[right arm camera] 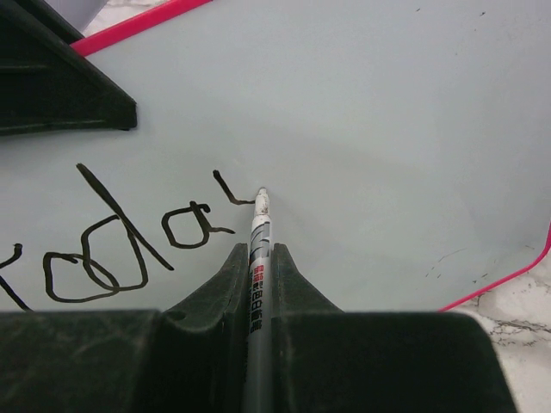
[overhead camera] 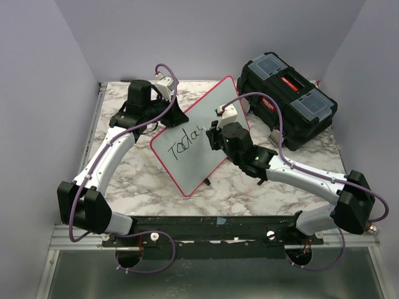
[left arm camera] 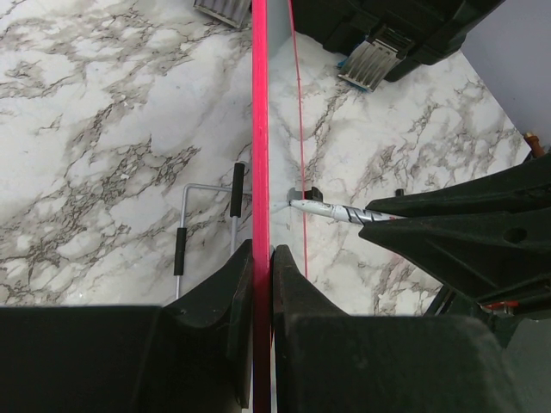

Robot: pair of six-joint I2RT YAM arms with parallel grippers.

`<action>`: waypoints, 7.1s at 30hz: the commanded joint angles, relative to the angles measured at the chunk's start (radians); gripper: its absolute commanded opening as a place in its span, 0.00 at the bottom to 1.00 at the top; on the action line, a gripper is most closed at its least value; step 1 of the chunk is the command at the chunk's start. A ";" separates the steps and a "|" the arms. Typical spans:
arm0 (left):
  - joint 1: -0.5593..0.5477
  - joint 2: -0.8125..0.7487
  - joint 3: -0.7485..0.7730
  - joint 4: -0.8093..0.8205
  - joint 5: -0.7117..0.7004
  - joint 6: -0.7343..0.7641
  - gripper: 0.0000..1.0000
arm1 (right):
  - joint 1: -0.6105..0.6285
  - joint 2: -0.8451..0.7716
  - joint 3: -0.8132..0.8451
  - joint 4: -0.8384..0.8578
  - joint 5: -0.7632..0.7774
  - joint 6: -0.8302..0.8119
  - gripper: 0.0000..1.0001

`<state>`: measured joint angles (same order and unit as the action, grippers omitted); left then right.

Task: Write a sentence on the whiteboard

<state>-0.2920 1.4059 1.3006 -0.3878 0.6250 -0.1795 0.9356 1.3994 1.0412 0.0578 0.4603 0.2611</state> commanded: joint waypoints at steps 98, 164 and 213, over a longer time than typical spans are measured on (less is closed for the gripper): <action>-0.029 -0.013 -0.017 -0.016 -0.014 0.090 0.00 | -0.013 -0.143 -0.091 0.108 0.044 0.077 0.01; -0.033 -0.017 -0.017 -0.015 -0.011 0.085 0.00 | -0.097 -0.130 0.010 0.055 0.009 0.092 0.01; -0.035 -0.009 -0.015 -0.021 -0.019 0.094 0.00 | -0.136 0.021 0.065 0.016 -0.168 0.101 0.01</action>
<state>-0.3069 1.3933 1.3006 -0.3962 0.6064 -0.1711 0.7982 1.4284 1.1370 0.0620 0.3645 0.3416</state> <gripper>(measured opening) 0.107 0.118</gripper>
